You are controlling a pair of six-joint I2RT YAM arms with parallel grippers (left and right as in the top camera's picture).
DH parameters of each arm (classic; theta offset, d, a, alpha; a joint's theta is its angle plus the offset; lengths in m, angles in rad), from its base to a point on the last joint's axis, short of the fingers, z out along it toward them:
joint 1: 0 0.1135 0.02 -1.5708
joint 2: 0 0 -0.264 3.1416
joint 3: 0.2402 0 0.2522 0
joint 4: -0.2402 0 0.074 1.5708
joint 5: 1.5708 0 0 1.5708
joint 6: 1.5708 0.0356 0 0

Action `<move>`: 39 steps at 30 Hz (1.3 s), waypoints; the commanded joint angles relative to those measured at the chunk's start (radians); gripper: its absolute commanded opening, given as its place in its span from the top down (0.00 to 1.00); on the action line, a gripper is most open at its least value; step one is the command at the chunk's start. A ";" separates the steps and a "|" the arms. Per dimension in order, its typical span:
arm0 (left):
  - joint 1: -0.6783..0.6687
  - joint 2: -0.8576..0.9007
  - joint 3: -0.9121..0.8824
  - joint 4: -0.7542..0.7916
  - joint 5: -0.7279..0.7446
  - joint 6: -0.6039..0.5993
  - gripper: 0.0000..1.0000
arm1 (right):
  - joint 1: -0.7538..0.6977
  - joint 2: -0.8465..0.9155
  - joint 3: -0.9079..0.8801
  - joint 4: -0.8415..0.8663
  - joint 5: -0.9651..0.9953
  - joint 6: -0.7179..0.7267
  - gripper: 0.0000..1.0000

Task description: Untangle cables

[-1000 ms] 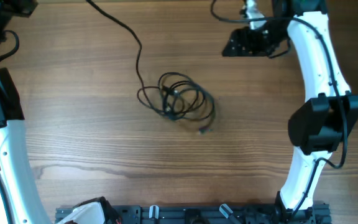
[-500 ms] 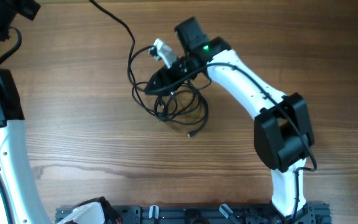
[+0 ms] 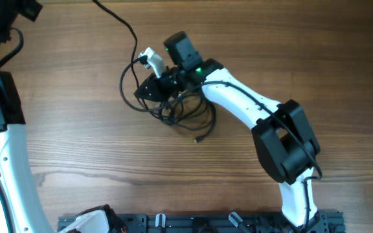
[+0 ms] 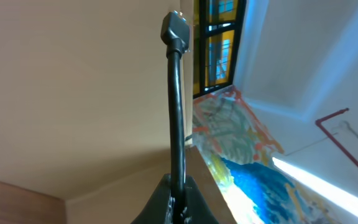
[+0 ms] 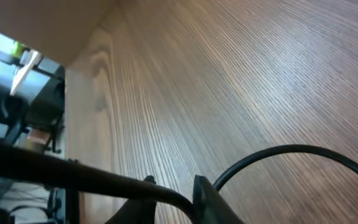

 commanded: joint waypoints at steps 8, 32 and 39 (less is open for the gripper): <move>-0.004 0.010 0.004 -0.625 -0.344 0.512 0.96 | -0.040 -0.143 0.002 -0.274 0.310 0.099 0.96; -0.088 0.183 0.004 -1.080 -0.480 0.908 0.96 | -0.077 -0.776 0.036 -0.276 0.911 0.126 0.96; -0.145 0.183 0.004 -1.093 -0.481 0.933 0.96 | -0.077 -0.659 0.038 -0.101 0.686 0.126 0.96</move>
